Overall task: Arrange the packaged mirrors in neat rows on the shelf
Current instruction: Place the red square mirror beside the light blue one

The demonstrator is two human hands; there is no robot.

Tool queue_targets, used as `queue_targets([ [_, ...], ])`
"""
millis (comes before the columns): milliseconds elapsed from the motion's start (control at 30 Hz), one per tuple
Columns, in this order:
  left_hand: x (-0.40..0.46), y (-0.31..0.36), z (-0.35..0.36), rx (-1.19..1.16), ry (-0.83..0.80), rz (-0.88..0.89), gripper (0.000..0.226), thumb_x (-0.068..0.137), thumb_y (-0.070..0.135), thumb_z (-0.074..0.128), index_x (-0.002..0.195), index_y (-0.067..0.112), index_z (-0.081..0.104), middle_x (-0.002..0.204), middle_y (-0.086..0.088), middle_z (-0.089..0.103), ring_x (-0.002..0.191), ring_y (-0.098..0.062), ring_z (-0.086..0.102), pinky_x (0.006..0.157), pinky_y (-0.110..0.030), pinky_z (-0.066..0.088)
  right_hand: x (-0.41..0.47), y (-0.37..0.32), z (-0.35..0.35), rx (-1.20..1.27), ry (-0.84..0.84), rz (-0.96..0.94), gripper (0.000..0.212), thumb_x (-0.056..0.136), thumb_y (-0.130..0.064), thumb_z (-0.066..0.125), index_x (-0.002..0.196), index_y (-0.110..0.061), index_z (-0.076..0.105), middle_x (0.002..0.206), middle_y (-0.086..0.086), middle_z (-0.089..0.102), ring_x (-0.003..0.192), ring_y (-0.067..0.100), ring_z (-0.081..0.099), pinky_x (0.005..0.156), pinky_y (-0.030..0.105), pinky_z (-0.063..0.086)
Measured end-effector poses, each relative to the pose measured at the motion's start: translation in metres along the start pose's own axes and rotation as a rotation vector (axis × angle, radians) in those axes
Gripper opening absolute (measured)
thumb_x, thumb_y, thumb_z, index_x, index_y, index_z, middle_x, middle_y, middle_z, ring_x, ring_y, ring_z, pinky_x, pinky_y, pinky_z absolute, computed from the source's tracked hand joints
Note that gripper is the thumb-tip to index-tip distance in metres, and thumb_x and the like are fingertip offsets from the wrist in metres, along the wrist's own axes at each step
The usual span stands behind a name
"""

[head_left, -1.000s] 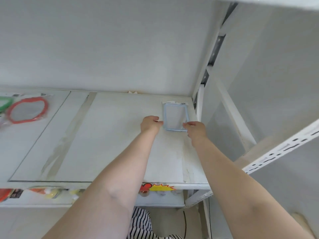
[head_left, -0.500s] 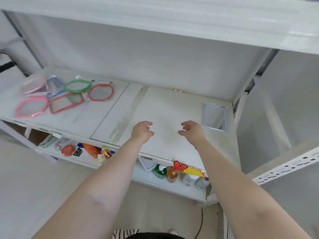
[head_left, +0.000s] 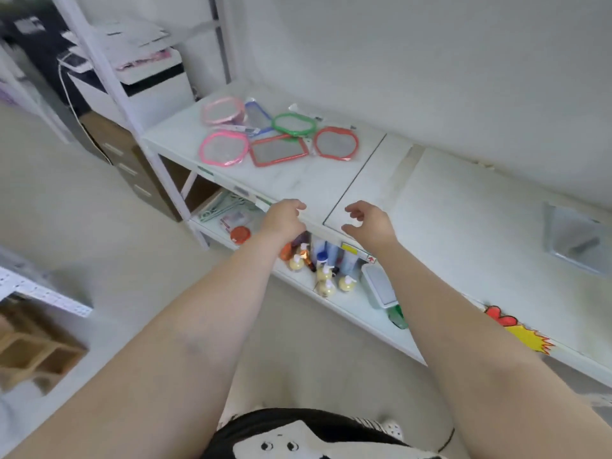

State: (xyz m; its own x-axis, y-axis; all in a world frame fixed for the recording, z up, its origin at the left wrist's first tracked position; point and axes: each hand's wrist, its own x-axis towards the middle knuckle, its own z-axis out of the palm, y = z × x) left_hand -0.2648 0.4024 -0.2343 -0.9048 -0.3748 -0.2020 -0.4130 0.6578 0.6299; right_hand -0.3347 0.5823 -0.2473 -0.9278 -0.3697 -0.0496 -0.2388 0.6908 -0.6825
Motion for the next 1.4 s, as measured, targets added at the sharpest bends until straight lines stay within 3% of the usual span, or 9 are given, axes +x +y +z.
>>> queue_targets([
  [300,0.020,-0.095,-0.104,-0.023,0.064,-0.023,0.056,0.079,0.006,0.065,0.134,0.014,0.055,0.134,-0.008,0.058,0.123,-0.025,0.055,0.098,-0.031,0.046,0.037,-0.103,0.079,-0.121,-0.064,-0.067,0.041,0.081,-0.020,0.070,0.121,-0.019,0.059,0.115,0.001,0.063,0.107,0.020,0.057,0.088,0.030,0.046],
  [467,0.047,-0.113,-0.124,-0.014,0.063,0.002,0.058,0.081,0.004,0.063,0.136,0.016,0.051,0.139,-0.007,0.053,0.125,-0.022,0.052,0.100,-0.027,0.042,0.070,-0.127,0.101,-0.159,-0.081,-0.094,0.040,0.081,-0.019,0.069,0.120,-0.018,0.060,0.114,0.003,0.063,0.108,0.022,0.057,0.091,0.033,0.048],
  [700,0.114,-0.132,-0.147,0.018,0.032,-0.019,0.058,0.083,0.002,0.060,0.137,0.019,0.049,0.137,-0.007,0.053,0.118,-0.025,0.057,0.094,-0.033,0.051,0.146,-0.145,0.135,-0.167,-0.128,-0.113,0.042,0.081,-0.019,0.070,0.122,-0.018,0.059,0.117,0.004,0.062,0.111,0.022,0.056,0.093,0.036,0.048],
  [933,0.191,-0.135,-0.173,0.107,0.022,0.032,0.057,0.085,0.002,0.061,0.139,0.014,0.048,0.139,-0.008,0.054,0.127,-0.026,0.052,0.106,-0.034,0.042,0.219,-0.164,0.144,-0.170,-0.151,-0.087,0.041,0.082,-0.018,0.070,0.122,-0.017,0.059,0.123,0.005,0.060,0.112,0.023,0.057,0.079,0.032,0.051],
  [1067,0.234,-0.132,-0.176,0.156,-0.023,0.087,0.056,0.084,0.006,0.062,0.137,0.017,0.050,0.140,-0.006,0.054,0.128,-0.024,0.051,0.106,-0.033,0.041,0.247,-0.167,0.145,-0.160,-0.145,-0.002,0.041,0.082,-0.018,0.067,0.122,-0.019,0.058,0.123,0.004,0.058,0.108,0.024,0.058,0.059,0.032,0.054],
  [1233,0.297,-0.131,-0.178,0.121,-0.091,0.123,0.056,0.080,0.015,0.055,0.134,0.032,0.053,0.136,0.001,0.057,0.124,-0.025,0.054,0.104,-0.033,0.043,0.278,-0.165,0.149,-0.131,-0.066,0.122,0.042,0.082,-0.021,0.069,0.122,-0.021,0.059,0.121,0.001,0.060,0.112,0.020,0.056,0.071,0.032,0.052],
  [1400,0.363,-0.129,-0.175,0.133,-0.254,0.254,0.056,0.086,0.007,0.057,0.140,0.019,0.047,0.144,-0.003,0.048,0.131,-0.021,0.047,0.108,-0.029,0.038,0.302,-0.161,0.164,-0.084,0.068,0.299,0.043,0.080,-0.020,0.071,0.121,-0.019,0.060,0.117,0.002,0.060,0.108,0.020,0.057,0.081,0.033,0.051],
])
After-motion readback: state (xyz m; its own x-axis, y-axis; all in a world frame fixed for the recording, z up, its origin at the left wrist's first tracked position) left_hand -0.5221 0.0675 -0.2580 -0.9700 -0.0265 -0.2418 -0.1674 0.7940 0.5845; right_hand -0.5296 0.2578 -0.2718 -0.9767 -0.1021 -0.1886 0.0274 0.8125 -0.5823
